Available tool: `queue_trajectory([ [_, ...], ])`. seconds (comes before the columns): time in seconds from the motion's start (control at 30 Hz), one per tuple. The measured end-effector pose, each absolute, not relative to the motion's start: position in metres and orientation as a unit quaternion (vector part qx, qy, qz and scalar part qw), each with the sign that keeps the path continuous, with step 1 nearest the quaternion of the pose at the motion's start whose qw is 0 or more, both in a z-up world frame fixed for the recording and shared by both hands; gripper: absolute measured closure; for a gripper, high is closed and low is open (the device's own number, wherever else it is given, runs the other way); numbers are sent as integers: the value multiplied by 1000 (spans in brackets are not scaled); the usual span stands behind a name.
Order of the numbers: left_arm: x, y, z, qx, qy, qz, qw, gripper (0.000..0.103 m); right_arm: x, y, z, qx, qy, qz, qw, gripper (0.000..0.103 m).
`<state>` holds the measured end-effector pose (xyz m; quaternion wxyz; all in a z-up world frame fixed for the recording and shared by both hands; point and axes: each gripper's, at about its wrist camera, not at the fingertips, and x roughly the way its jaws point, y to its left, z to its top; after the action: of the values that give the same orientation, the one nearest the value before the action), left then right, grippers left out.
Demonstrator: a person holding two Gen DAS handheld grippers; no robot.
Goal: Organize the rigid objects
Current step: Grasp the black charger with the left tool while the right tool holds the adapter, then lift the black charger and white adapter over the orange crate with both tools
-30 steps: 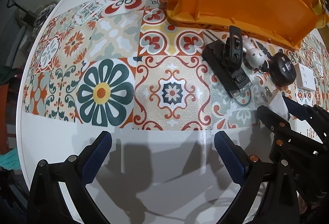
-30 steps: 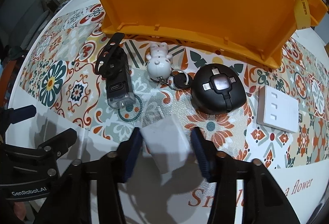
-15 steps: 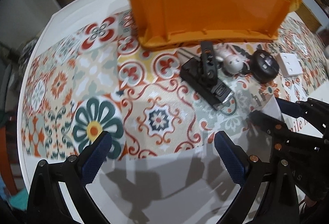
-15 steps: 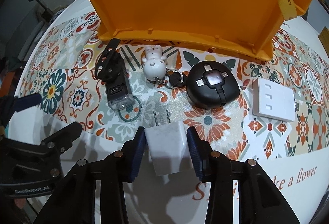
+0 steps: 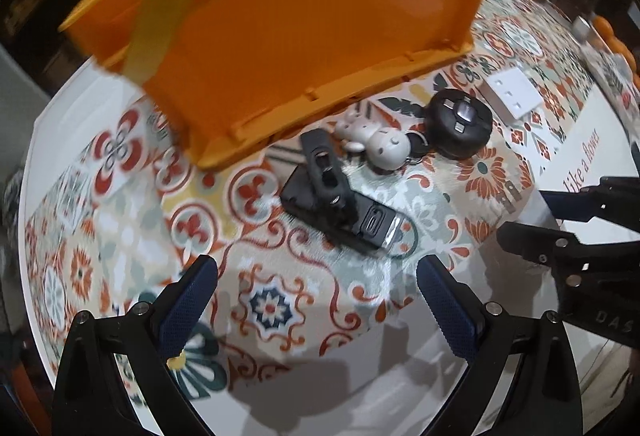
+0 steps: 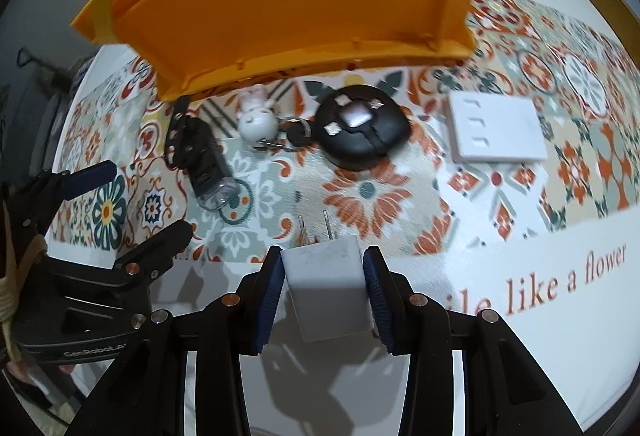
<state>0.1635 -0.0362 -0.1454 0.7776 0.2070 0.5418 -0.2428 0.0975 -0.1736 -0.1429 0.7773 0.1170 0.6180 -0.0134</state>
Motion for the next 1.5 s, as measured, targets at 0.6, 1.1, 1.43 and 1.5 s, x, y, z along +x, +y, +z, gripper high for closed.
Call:
queue_trajectory([
  [0.6,192,-79,-174,234,547,-291,749,2,103,-180,-152,137,631,-29,763,62],
  [1.1,182,-57,-162,171,554,-266,770,27,102,-180,-155,122,630,-29,766,63],
  [1.43,168,-38,-148,137,565,-226,782,27,97,-180,-148,111,615,-21,781,64],
  [1.5,165,-37,-142,132,563,-221,786,27,96,-181,-146,113,609,-17,785,64],
])
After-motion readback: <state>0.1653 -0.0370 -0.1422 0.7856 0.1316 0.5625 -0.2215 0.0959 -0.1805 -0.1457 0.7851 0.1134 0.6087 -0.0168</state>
